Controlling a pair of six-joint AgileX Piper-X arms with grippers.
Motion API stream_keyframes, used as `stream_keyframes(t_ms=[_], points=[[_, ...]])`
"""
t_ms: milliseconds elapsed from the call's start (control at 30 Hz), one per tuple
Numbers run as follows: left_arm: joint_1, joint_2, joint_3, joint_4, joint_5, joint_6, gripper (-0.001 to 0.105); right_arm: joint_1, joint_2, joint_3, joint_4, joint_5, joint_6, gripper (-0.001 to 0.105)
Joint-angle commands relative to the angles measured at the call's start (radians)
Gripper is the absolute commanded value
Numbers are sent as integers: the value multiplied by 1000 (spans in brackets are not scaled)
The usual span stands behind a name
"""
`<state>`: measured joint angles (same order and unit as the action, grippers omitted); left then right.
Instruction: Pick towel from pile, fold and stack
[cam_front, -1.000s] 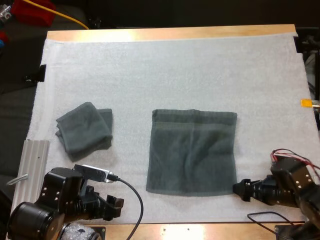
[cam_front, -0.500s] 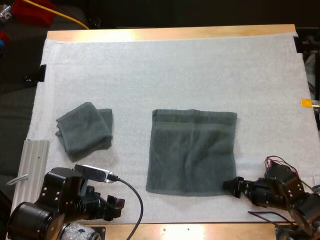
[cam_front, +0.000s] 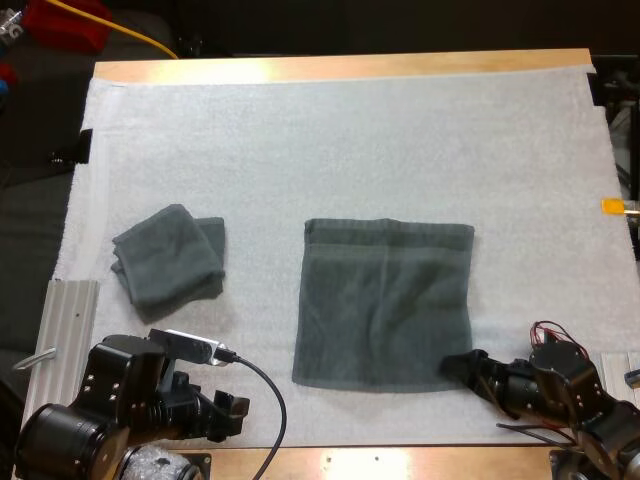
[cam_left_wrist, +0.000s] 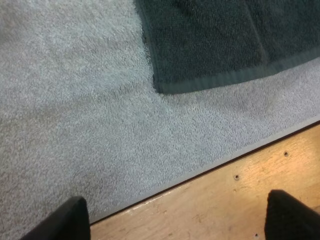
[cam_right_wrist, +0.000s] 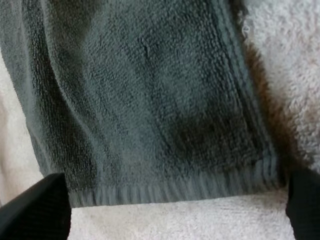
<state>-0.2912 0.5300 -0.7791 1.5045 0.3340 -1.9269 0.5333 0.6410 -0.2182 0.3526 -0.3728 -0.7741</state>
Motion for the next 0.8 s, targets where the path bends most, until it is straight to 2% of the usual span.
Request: stream_keyframes(t_ms=[0, 267, 500, 600, 667, 767], points=[[-6, -2, -2, -8, 7, 3, 69, -5, 0, 6, -5, -13, 8, 85], [-6, -2, -2, -13, 13, 3, 69, -5, 81, 26, -129, -17, 46, 85], [-6, -2, -2, -13, 22, 3, 69, -5, 115, 26, -140, -13, 46, 85], [-6, -2, -2, -13, 22, 3, 69, -5, 115, 26, -140, -13, 46, 74], [-6, -2, -2, -13, 22, 3, 69, -5, 115, 26, -139, -9, 46, 60], [-6, -2, -2, -13, 22, 3, 69, -5, 115, 26, -139, -5, 46, 46]])
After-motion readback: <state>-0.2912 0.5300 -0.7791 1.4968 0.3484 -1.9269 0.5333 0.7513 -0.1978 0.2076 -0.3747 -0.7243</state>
